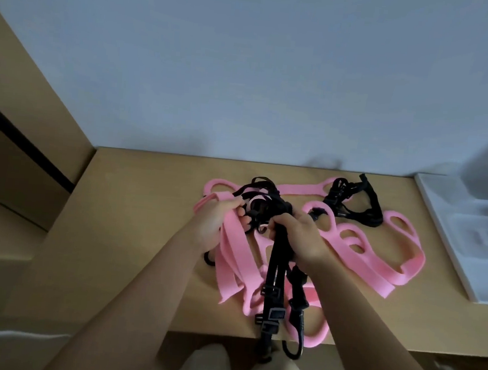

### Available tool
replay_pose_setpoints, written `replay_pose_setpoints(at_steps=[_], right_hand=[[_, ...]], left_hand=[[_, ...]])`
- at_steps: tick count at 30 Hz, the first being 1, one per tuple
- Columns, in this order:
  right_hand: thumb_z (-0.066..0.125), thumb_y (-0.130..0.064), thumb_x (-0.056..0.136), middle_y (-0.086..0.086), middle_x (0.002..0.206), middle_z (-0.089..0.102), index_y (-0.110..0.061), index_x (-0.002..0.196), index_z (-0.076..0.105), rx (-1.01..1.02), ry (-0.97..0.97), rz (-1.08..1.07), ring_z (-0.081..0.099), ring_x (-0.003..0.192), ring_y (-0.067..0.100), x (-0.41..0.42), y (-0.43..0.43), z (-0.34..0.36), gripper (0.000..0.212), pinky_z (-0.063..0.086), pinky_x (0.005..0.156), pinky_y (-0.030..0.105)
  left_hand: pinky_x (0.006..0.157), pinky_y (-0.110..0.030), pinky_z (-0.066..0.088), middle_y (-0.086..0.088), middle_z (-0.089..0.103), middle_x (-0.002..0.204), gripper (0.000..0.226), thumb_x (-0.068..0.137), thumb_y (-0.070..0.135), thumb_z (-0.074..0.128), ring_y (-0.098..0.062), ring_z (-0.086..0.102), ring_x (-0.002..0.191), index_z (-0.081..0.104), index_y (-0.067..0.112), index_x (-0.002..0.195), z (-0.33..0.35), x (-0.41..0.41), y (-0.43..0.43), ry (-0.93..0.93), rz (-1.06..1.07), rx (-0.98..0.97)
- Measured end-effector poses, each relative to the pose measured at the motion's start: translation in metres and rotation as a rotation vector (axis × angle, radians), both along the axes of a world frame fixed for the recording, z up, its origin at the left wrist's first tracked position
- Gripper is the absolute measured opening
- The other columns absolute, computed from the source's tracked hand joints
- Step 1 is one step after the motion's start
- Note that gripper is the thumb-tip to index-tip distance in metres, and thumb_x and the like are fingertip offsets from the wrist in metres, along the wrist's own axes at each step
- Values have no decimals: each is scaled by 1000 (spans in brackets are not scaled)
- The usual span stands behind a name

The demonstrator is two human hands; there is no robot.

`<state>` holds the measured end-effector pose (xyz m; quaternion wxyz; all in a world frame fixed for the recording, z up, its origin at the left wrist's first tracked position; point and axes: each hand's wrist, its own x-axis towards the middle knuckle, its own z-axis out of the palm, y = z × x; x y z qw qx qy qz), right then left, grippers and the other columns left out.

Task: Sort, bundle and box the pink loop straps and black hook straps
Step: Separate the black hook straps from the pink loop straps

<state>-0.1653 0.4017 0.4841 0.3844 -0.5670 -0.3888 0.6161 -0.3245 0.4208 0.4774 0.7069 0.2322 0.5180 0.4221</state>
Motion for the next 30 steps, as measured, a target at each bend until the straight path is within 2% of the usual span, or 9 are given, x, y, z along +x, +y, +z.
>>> replay_pose_setpoints(at_steps=[3, 5, 10, 15, 19, 22, 24, 27, 30], right_hand=[[42, 6, 85, 6, 56, 50, -7, 70, 49, 31, 116, -64, 42, 49, 17, 20, 4, 9, 21, 36, 51, 27], [42, 6, 85, 8, 56, 46, -8, 68, 47, 96, 135, -74, 40, 47, 17, 38, 7, 19, 22, 34, 53, 30], [45, 5, 90, 4, 52, 43, -9, 70, 45, 236, 187, -122, 36, 42, 13, 84, 3, 39, 24, 35, 47, 26], [48, -10, 88, -4, 49, 37, -14, 70, 37, 178, 590, -253, 30, 42, 8, 128, -16, 39, 22, 31, 43, 19], [46, -13, 89, -6, 47, 37, -14, 66, 36, 191, 566, -269, 30, 39, 4, 161, -25, 43, 24, 32, 39, 15], [41, -13, 92, -6, 49, 37, -14, 65, 36, 245, 654, -353, 30, 38, 2, 182, -22, 52, 27, 31, 39, 13], [39, -13, 93, -7, 50, 39, -15, 68, 36, 284, 678, -408, 31, 37, 2, 197, -13, 61, 26, 31, 39, 12], [38, -12, 96, -7, 50, 42, -15, 72, 36, 325, 677, -477, 32, 37, 2, 221, -2, 72, 24, 32, 39, 14], [37, -12, 96, -7, 49, 43, -15, 76, 38, 385, 710, -527, 33, 37, 2, 244, 4, 83, 21, 32, 39, 14]], left_hand=[[41, -19, 40, 2, 39, 55, 23, 98, 9, 44, -7, 39, 37, 54, 12, 77, 18, 14, 1, -172, -22, -24], [37, -16, 32, 7, 37, 47, 21, 98, 14, 43, -5, 34, 35, 53, 12, 79, 30, 27, 3, -206, -94, -54], [37, -13, 29, 7, 36, 42, 28, 98, 27, 44, -6, 30, 32, 55, 11, 77, 56, 81, 5, -112, -270, -12], [37, -19, 32, 7, 41, 44, 33, 97, 37, 44, -7, 34, 34, 56, 8, 87, 62, 125, 9, 34, -438, 109], [38, -20, 34, 6, 41, 47, 29, 98, 34, 44, -8, 36, 37, 53, 7, 91, 65, 153, 10, 160, -616, 159], [40, -21, 34, 2, 40, 51, 27, 97, 31, 46, -8, 39, 38, 53, 5, 100, 69, 174, 8, 189, -747, 215], [42, -22, 31, 2, 39, 51, 28, 91, 32, 51, -9, 35, 38, 57, 4, 92, 72, 181, 8, 104, -854, 232], [42, -20, 30, 6, 39, 42, 26, 80, 37, 58, -8, 32, 36, 63, 15, 65, 77, 188, 11, -8, -913, 258], [42, -19, 33, 6, 44, 44, 28, 84, 35, 55, -7, 34, 36, 67, 22, 62, 76, 201, 14, 30, -873, 255]])
